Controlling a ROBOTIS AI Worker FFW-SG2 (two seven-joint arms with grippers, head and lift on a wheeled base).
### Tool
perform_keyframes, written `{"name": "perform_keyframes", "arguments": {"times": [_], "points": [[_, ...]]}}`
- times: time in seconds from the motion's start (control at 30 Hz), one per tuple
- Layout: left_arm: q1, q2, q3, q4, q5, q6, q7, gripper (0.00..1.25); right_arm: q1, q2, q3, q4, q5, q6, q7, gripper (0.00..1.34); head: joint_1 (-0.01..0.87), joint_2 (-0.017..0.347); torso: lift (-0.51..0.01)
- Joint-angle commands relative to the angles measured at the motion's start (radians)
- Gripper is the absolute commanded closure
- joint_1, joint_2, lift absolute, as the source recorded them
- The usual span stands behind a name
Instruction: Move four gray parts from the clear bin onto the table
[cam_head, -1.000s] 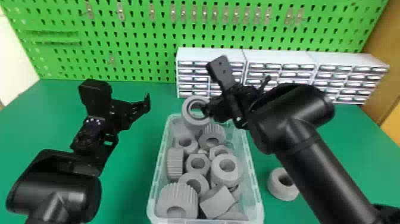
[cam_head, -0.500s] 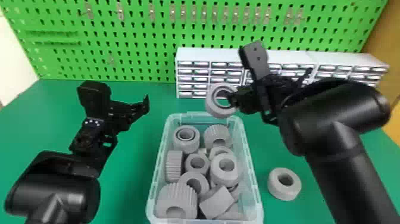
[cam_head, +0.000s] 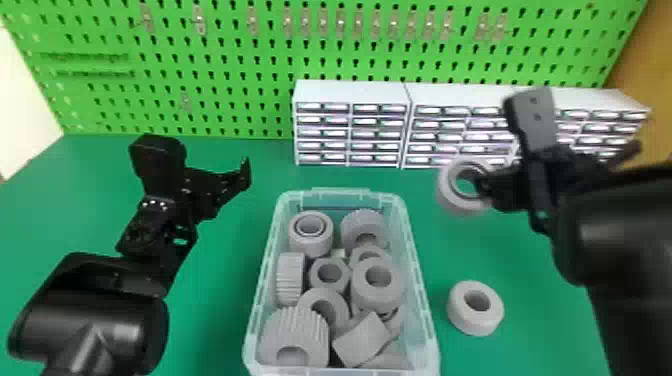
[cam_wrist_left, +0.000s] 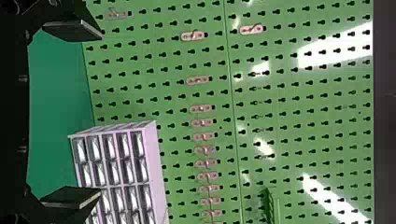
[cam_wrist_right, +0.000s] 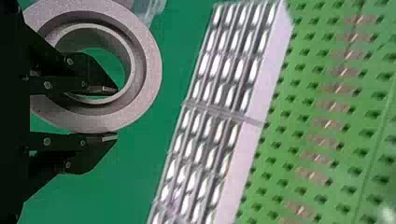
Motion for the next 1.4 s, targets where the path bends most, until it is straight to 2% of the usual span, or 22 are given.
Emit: {"name": "perform_keyframes", "arguments": {"times": [0.0,0.2,0.37,0.6,0.9,1.13,1.37], "points": [[-0.001,0.0,0.003,-0.001,0.001,0.0,-0.002,0.11,0.061,0.004,-0.071,-0.008,0.069,0.04,0.0,1.11,0.678,0.034,-0.05],[-0.002,0.0,0.002,-0.001,0.001,0.0,-0.004,0.11,0.127,0.005,-0.171,0.006,0.097,0.069,0.0,1.11,0.678,0.034,-0.05],[-0.001,-0.002,0.002,-0.001,0.001,0.0,-0.004,0.11,0.159,0.009,-0.217,0.038,0.122,0.074,0.0,1.11,0.678,0.034,-0.05],[0.001,-0.002,0.002,-0.001,0.001,0.0,-0.004,0.11,0.204,0.024,-0.318,0.174,0.071,-0.034,0.0,1.11,0.678,0.034,-0.05],[0.002,-0.002,0.002,-0.001,0.004,0.0,-0.004,0.11,0.225,0.016,-0.327,0.267,0.033,-0.122,0.0,1.11,0.678,0.034,-0.05],[0.002,-0.002,0.0,-0.001,0.004,0.0,-0.005,0.11,0.21,0.002,-0.306,0.28,0.031,-0.124,0.0,1.11,0.678,0.034,-0.05],[0.004,-0.002,0.0,-0.001,0.005,0.0,-0.005,0.11,0.208,0.002,-0.307,0.28,0.026,-0.129,0.0,1.07,0.678,0.034,-0.05]]}}
